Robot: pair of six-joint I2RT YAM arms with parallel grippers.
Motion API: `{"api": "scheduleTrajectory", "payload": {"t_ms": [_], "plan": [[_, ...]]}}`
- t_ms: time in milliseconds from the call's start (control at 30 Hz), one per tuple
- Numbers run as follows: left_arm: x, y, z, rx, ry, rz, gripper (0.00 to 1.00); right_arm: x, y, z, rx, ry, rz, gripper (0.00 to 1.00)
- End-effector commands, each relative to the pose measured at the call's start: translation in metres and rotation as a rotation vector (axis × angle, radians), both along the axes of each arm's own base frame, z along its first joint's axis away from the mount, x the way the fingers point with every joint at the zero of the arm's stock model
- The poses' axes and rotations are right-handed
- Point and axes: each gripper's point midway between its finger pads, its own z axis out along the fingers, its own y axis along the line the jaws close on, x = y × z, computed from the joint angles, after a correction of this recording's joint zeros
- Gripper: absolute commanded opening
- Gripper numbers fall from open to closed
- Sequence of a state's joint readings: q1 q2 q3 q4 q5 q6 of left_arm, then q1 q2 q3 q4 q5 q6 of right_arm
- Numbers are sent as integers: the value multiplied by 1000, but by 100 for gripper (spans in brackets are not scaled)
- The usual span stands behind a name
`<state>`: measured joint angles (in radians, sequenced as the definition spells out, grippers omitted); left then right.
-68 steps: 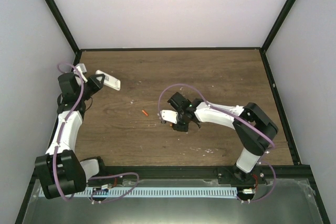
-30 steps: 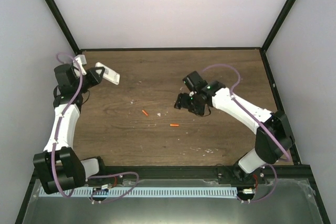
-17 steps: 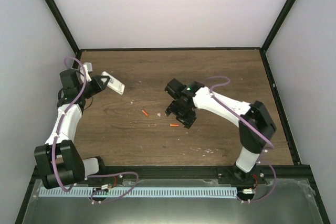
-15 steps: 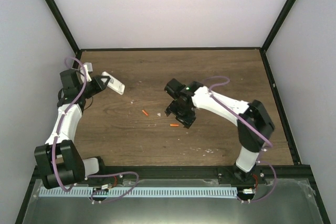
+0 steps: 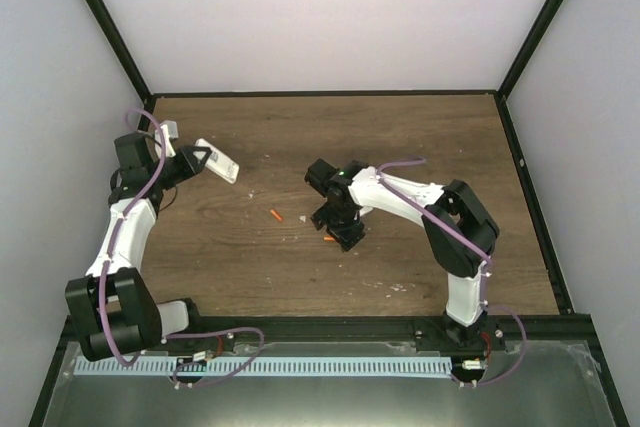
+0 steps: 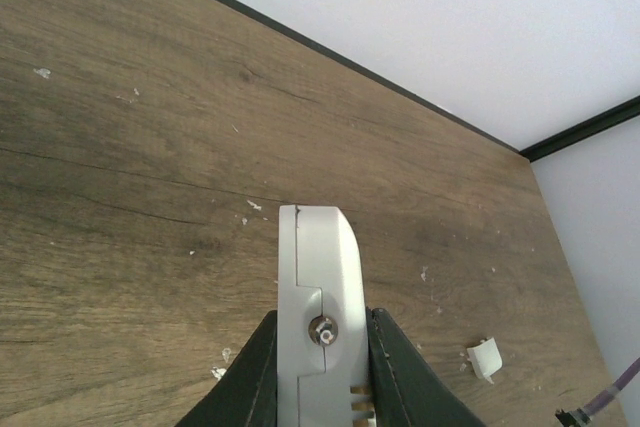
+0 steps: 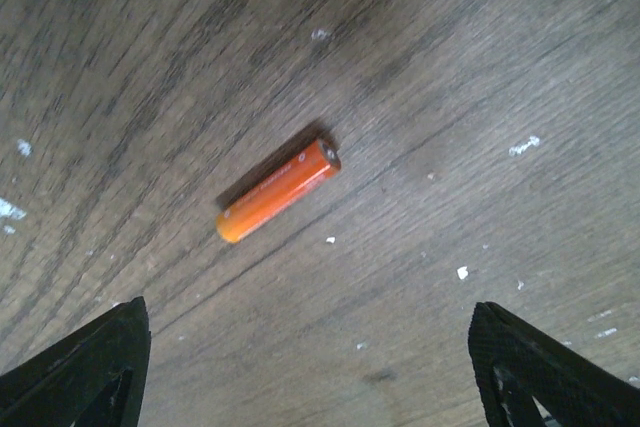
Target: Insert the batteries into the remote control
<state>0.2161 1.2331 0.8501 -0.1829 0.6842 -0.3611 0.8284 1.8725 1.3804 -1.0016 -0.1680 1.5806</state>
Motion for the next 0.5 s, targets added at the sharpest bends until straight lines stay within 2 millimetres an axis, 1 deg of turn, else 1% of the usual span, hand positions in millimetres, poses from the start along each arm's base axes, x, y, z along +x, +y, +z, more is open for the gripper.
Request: {"api": "scheduleTrajectory", "payload": {"t_ms": [0, 100, 200, 367, 467], "plan": [[5, -1, 8, 2, -36, -20, 0, 6, -2, -9, -33, -23, -38, 78], [6, 0, 7, 3, -37, -21, 0, 9, -1, -12, -35, -31, -37, 73], [7, -1, 3, -3, -30, -24, 0, 13, -1, -15, -36, -32, -38, 72], [9, -1, 0, -6, -23, -24, 0, 12, -4, -26, -44, 0, -43, 70], [9, -1, -1, -7, -22, -23, 0, 12, -4, -31, -44, 10, -41, 65]]}}
